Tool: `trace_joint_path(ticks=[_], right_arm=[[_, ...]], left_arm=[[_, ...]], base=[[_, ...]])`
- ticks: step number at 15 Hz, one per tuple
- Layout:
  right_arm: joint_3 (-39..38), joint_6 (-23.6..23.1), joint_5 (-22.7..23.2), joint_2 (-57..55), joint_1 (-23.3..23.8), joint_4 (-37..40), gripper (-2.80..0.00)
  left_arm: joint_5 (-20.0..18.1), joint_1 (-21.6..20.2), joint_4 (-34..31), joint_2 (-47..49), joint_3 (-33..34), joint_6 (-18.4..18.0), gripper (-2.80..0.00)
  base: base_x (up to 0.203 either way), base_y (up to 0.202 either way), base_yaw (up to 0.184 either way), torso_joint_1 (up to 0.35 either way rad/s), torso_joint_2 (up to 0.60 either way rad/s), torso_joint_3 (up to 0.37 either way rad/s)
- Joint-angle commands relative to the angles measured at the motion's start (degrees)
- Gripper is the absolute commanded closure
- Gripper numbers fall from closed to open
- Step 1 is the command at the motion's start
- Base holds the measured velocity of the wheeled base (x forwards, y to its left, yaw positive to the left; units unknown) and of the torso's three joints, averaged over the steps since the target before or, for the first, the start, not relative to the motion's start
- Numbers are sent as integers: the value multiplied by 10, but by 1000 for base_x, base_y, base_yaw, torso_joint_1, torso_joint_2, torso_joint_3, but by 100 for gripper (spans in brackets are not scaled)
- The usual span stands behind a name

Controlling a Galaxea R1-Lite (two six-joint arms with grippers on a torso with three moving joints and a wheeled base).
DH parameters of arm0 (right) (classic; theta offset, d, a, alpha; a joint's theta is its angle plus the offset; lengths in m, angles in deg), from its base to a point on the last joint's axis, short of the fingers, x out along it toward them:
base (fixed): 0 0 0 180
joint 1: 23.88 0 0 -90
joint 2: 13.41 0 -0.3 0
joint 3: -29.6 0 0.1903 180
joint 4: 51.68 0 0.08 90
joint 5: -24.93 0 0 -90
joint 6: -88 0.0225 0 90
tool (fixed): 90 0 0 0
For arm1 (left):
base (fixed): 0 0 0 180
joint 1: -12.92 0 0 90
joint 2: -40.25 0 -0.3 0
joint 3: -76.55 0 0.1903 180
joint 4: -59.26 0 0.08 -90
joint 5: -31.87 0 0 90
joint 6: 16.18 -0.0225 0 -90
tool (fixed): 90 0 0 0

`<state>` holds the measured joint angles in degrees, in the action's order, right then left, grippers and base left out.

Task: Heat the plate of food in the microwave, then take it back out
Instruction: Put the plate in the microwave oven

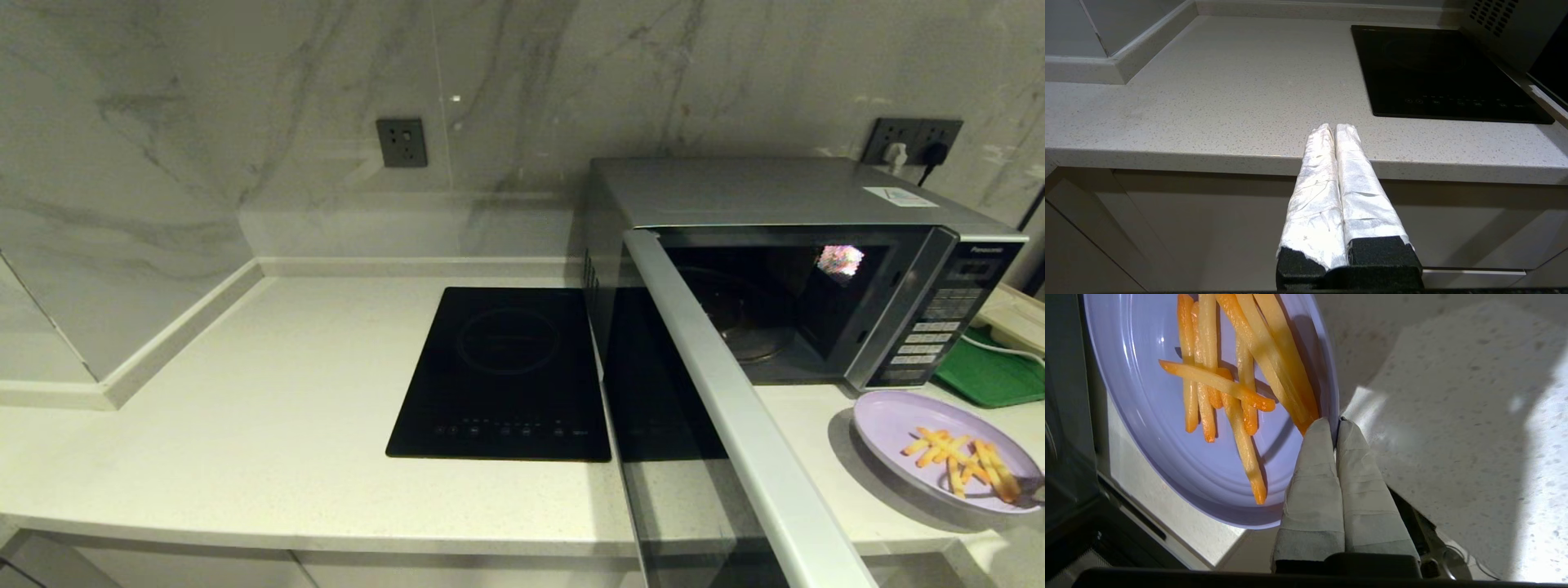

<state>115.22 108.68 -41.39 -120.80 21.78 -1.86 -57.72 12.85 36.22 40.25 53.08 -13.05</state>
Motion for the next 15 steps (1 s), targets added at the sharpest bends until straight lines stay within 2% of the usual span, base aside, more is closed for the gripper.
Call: trace_joint_path(ticks=[1, 7, 10, 15], right_arm=[[-19, -5, 6, 23, -23, 2, 0], [-38, 11, 7, 62, -138, 2, 0], [-24, 60, 5, 66, -199, -1, 0], [43, 146, 3, 44, -277, -3, 0]], left_arm=[[0, 0, 0, 0, 0, 0, 0], [0, 0, 0, 0, 0, 0, 0], [0, 0, 0, 0, 0, 0, 0], [0, 0, 0, 0, 0, 0, 0]], base=[[0, 0, 0, 0, 0, 0], [0, 0, 0, 0, 0, 0], [0, 0, 0, 0, 0, 0], [0, 0, 0, 0, 0, 0]])
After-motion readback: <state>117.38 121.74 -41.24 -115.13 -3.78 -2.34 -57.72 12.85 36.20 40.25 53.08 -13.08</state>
